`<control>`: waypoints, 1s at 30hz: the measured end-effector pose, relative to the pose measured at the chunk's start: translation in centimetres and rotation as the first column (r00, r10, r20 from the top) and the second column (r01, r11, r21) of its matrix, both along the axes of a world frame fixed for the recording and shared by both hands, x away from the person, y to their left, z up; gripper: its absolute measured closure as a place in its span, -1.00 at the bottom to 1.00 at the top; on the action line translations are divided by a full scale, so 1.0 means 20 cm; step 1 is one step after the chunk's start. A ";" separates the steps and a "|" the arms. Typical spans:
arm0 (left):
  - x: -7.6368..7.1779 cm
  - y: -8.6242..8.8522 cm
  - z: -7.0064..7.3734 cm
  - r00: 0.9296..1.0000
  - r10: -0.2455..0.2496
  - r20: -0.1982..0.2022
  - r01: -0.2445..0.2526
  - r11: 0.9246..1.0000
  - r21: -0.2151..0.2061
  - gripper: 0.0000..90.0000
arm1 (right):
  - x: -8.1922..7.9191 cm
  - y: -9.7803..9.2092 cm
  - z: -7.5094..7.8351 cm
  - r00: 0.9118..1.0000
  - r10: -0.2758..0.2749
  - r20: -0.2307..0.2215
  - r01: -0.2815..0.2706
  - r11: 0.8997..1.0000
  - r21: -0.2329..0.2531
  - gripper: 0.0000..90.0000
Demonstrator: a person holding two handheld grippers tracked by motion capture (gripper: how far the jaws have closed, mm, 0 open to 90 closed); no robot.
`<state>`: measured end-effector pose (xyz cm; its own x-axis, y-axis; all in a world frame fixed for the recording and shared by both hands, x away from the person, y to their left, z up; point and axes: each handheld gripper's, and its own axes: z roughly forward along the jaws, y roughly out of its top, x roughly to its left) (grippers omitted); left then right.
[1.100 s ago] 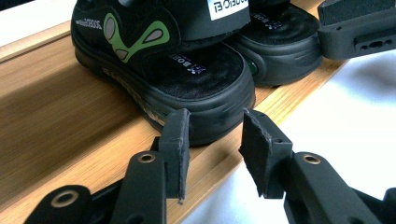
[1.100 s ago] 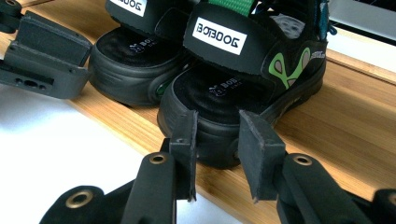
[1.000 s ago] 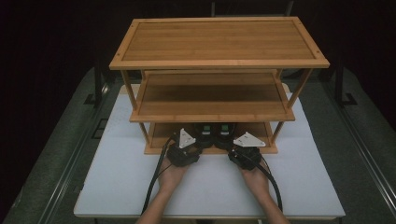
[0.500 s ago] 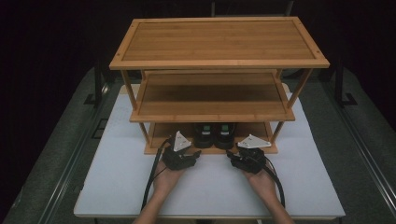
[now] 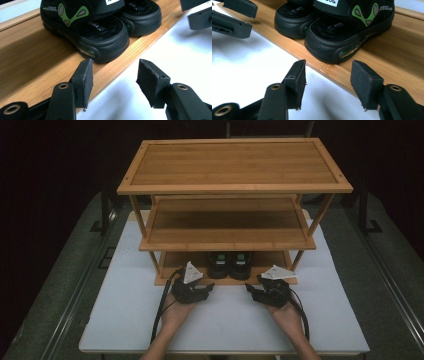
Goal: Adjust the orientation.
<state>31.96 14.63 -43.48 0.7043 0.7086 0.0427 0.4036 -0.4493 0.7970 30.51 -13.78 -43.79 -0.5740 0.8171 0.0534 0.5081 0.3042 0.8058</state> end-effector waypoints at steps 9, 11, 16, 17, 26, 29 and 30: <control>-0.02 0.03 0.00 1.000 -0.003 0.000 0.003 1.000 -0.012 -0.02 | -0.03 -0.06 -0.01 1.000 0.015 -0.023 -0.015 1.000 0.014 -0.07; -0.03 0.04 -0.01 1.000 -0.002 0.001 0.002 1.000 -0.013 -0.02 | -0.03 -0.07 0.00 0.999 0.019 -0.026 -0.019 1.000 0.012 -0.08; -0.04 0.07 -0.01 1.000 0.002 0.000 -0.002 1.000 -0.006 -0.09 | -0.04 -0.09 0.00 0.999 0.017 -0.031 -0.016 1.000 0.024 -0.09; -0.04 0.08 -0.01 1.000 0.003 0.002 -0.003 1.000 -0.012 -0.09 | -0.04 -0.09 0.00 0.999 0.016 -0.031 -0.016 1.000 0.025 -0.09; -0.07 0.12 0.01 1.000 0.007 0.005 -0.007 1.000 -0.017 -0.15 | -0.08 -0.16 -0.01 0.999 0.011 -0.041 -0.010 0.999 0.031 -0.12; -0.07 0.13 0.02 1.000 0.001 0.002 -0.001 1.000 -0.022 -0.16 | -0.09 -0.18 -0.01 0.999 0.009 -0.042 -0.007 0.999 0.039 -0.12; -0.08 0.13 0.02 1.000 0.002 0.001 -0.002 1.000 -0.024 -0.16 | -0.10 -0.19 -0.01 0.999 0.008 -0.045 -0.006 0.999 0.042 -0.13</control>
